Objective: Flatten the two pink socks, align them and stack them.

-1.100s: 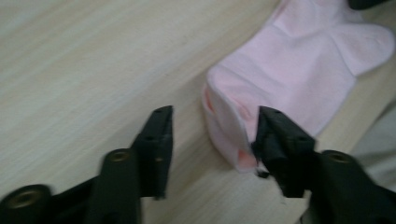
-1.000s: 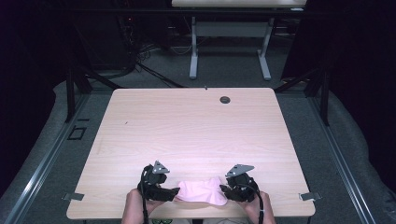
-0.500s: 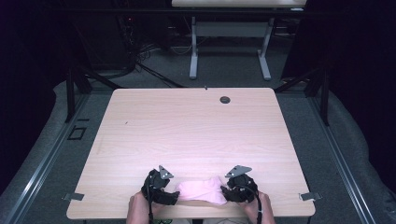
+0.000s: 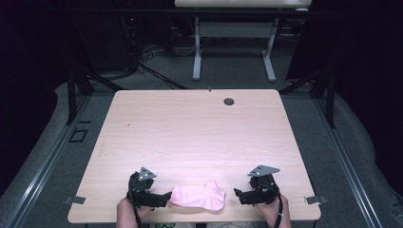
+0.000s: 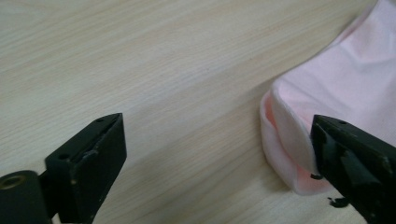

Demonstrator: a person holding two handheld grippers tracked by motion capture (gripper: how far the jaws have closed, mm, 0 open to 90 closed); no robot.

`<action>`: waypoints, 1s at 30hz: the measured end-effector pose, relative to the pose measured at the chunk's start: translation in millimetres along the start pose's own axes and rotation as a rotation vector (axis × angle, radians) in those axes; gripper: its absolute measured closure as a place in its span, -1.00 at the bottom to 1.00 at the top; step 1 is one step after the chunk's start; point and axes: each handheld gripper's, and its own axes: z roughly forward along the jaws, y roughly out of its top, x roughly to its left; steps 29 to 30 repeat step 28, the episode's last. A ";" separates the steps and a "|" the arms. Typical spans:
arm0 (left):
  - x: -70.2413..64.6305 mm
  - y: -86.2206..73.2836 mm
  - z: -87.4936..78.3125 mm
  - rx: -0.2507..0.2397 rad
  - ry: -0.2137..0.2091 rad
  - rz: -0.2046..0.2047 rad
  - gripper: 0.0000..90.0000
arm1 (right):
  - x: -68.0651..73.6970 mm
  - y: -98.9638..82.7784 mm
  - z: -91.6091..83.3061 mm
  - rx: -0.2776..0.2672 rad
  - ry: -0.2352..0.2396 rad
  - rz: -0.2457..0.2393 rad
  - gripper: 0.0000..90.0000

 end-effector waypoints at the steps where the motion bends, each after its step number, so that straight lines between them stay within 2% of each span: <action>1: 3.6 -1.8 -2.0 -0.007 -0.012 -0.016 -0.99 | -2.9 -1.3 -1.1 -0.003 -0.009 0.006 -0.81; 4: 10.8 -6.0 -7.0 -0.025 -0.016 -0.033 -1.00 | -14.4 -7.2 -3.9 -0.001 -0.024 0.036 -0.81; 8: 19.1 -10.0 -11.8 -0.028 0.011 -0.050 -1.00 | -25.4 -14.5 -4.7 0.010 -0.047 0.067 -0.81; 11: 30.4 -15.9 -13.1 -0.019 0.090 -0.055 -1.00 | -34.2 -20.2 -4.3 0.016 -0.071 0.087 -0.80; 17: 54.5 -29.3 -7.6 -0.011 0.185 -0.069 -1.00 | -50.4 -31.6 -0.7 0.015 -0.120 0.121 -0.78; 21: 63.5 -35.1 -2.4 -0.041 0.221 -0.048 -1.00 | -56.2 -36.8 1.2 -0.023 -0.161 0.110 -0.81; 25: 68.3 -38.4 1.4 -0.104 0.239 -0.031 -1.00 | -62.7 -42.7 3.6 -0.072 -0.144 0.086 -0.94; 30: 73.5 -36.1 2.5 -0.107 0.245 -0.046 -1.00 | -64.9 -43.0 4.5 -0.073 -0.139 0.079 -0.98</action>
